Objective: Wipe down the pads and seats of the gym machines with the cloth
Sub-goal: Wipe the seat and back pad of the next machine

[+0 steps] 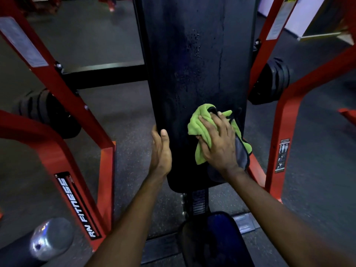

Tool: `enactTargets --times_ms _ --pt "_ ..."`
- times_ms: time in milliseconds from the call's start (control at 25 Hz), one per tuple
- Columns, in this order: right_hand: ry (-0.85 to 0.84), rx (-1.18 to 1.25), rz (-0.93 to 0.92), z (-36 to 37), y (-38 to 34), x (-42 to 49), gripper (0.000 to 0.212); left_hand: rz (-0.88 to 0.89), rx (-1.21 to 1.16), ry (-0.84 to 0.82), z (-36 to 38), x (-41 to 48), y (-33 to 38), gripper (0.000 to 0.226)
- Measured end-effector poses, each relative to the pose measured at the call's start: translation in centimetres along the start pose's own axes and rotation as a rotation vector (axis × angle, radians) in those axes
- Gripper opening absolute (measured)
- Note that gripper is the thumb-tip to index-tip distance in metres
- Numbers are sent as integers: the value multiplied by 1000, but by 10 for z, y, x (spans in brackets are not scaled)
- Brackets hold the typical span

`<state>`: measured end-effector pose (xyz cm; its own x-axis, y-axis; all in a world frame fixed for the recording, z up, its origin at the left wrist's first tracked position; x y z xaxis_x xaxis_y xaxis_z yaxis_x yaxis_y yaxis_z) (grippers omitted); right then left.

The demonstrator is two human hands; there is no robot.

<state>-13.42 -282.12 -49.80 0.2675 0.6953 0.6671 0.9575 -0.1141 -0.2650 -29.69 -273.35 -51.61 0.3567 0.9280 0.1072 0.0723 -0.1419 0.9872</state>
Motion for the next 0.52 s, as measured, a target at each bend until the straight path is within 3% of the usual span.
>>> enactTargets --times_ms 240,400,520 --pt "228 95 281 -10 -29 57 53 -22 -19 3 -2 6 -11 68" --pt "-46 -53 -82 11 -31 9 60 -36 32 23 -2 6 -9 73" --pt "-120 -54 -128 13 -25 0 62 -27 62 8 -1 5 -7 67"
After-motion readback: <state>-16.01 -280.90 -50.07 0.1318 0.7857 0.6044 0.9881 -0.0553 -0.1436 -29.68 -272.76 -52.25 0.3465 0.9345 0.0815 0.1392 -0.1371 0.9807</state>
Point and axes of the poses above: each hand's wrist, its own x-axis towards the middle knuckle, its own z-axis out of the palm, y = z × x, the point moved 3 cm from there along x, towards the middle knuckle, and after that the axes turned 2 degrees about z, right-handed, at the moved point
